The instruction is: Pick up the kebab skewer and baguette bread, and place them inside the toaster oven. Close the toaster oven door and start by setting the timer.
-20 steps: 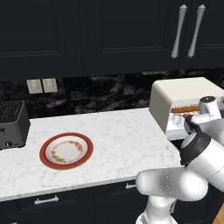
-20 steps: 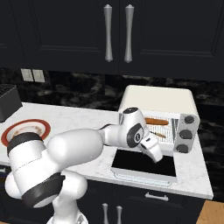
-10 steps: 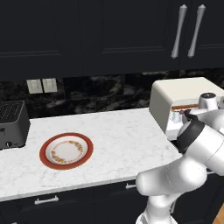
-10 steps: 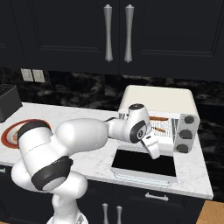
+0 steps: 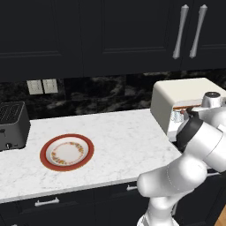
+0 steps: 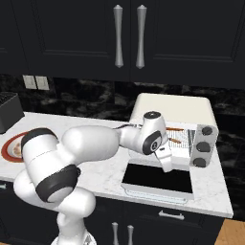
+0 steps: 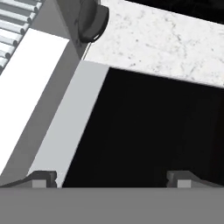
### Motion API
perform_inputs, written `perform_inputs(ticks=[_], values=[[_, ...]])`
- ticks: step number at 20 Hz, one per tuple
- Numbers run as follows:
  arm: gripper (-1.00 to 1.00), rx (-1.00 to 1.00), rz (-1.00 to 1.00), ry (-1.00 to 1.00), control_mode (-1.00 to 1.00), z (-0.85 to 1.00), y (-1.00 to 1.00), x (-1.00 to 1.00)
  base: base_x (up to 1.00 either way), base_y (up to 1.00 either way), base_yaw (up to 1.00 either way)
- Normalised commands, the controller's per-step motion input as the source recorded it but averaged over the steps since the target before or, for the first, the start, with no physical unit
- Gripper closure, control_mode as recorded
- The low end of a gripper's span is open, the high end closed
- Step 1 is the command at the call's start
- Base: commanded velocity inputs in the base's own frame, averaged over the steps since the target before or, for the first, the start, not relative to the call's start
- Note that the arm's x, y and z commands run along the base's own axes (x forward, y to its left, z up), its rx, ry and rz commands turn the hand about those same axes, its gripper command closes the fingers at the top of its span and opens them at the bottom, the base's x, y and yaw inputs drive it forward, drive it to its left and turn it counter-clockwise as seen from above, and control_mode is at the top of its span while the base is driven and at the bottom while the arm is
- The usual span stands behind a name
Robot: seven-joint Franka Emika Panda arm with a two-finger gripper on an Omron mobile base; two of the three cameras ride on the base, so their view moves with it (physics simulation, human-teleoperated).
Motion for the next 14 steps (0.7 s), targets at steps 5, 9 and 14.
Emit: perform_inputs(ticks=[5,9,14], values=[[-1.0,0.0,-0.1,-0.11,-1.0,0.01,0.0,-0.25,0.0,0.0,0.0],[-1.0,0.0,-0.01,-0.05,-1.0,0.3,0.09,-0.55,0.0,0.0,0.0],[-1.0,0.0,0.25,0.0,-1.0,0.47,0.08,-0.84,0.0,0.0,0.0]])
